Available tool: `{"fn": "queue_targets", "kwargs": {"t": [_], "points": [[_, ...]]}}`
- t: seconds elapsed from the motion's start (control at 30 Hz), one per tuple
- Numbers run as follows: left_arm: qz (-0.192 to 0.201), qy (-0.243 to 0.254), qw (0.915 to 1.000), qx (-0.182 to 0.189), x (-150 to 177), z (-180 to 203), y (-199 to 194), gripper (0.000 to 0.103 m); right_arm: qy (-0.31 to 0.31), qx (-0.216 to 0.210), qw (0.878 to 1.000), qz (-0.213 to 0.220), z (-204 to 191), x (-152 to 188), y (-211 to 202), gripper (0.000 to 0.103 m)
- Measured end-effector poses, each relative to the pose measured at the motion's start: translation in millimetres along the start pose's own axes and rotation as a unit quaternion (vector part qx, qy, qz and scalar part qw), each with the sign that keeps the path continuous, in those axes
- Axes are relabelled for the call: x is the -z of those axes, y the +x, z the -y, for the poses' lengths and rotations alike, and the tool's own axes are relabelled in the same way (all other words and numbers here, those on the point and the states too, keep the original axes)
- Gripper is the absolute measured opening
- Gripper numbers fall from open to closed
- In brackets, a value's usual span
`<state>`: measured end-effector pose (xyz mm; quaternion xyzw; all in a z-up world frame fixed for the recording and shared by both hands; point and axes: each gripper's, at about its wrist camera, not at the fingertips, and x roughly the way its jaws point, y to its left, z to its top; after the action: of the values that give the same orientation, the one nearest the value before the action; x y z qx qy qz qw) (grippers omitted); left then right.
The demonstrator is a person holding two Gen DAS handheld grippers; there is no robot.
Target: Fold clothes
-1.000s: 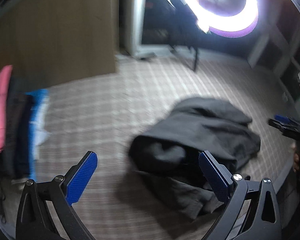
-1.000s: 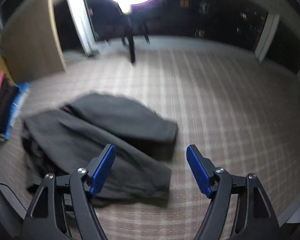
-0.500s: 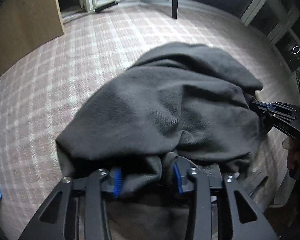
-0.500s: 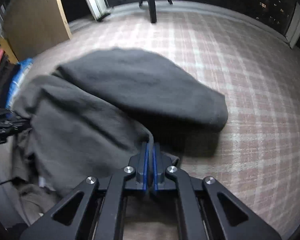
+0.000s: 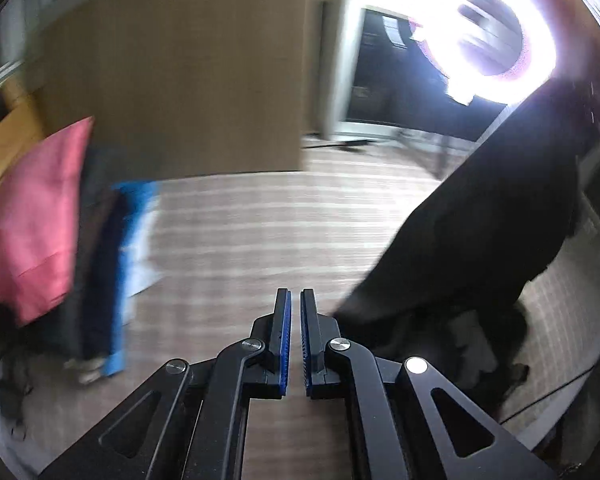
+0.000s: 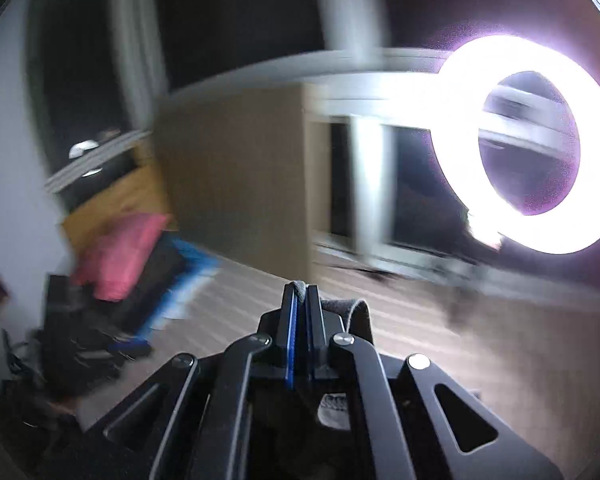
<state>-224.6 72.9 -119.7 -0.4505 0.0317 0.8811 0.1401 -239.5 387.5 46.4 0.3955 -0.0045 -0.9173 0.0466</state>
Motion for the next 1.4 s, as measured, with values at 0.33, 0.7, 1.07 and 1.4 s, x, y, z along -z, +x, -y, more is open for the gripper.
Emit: {"fn": "queue_targets", "kwargs": {"t": [0.33, 0.7, 1.07, 1.4], "points": [[-0.080, 0.002, 0.9960, 0.040, 58, 4, 18, 0.030, -0.068, 0.052, 0.996, -0.040, -5, 42, 30, 0.073], [-0.217, 0.050, 0.9683, 0.113, 102, 139, 113, 0.055, 0.094, 0.005, 0.981, -0.172, 76, 154, 77, 0.073], [-0.164, 0.018, 0.9739, 0.156, 85, 125, 87, 0.011, 0.031, -0.046, 0.985, -0.163, 22, 160, 111, 0.011], [0.009, -0.008, 0.9878, 0.155, 2, 64, -50, 0.010, 0.124, -0.100, 0.987, 0.021, 67, 87, -54, 0.007]]}}
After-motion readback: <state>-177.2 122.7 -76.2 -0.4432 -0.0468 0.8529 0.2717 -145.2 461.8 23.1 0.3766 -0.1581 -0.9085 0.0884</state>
